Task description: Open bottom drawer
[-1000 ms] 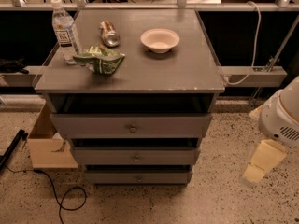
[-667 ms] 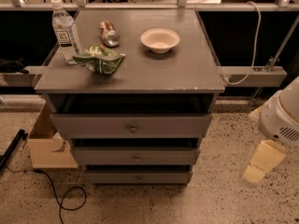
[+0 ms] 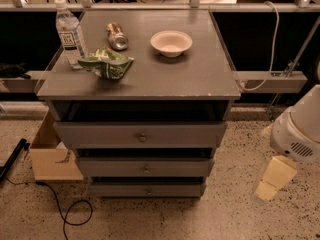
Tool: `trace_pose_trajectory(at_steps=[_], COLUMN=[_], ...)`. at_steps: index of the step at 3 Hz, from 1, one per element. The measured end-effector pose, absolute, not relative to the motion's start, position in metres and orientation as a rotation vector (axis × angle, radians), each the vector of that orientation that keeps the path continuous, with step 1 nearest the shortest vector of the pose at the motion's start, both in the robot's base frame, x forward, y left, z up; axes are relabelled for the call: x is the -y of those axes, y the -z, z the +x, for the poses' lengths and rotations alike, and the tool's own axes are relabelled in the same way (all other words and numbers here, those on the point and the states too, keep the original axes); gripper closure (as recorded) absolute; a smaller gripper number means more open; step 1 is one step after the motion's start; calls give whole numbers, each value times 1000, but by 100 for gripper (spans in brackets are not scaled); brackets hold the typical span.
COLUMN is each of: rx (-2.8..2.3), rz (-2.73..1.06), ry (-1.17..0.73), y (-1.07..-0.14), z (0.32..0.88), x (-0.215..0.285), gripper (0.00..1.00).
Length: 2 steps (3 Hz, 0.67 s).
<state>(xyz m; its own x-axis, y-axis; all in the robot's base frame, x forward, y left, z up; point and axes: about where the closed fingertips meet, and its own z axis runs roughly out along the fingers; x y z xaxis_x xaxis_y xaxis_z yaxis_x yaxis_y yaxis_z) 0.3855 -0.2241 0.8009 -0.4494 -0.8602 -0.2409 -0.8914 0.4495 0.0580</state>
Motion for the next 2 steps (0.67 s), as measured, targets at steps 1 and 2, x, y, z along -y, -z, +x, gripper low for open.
trace_pose_trajectory(at_steps=[1, 2], rx=[-2480, -2389], rz=[-1513, -1470], ry=[-355, -464], y=[-795, -777], z=[386, 376], x=[220, 201], gripper=[0, 0])
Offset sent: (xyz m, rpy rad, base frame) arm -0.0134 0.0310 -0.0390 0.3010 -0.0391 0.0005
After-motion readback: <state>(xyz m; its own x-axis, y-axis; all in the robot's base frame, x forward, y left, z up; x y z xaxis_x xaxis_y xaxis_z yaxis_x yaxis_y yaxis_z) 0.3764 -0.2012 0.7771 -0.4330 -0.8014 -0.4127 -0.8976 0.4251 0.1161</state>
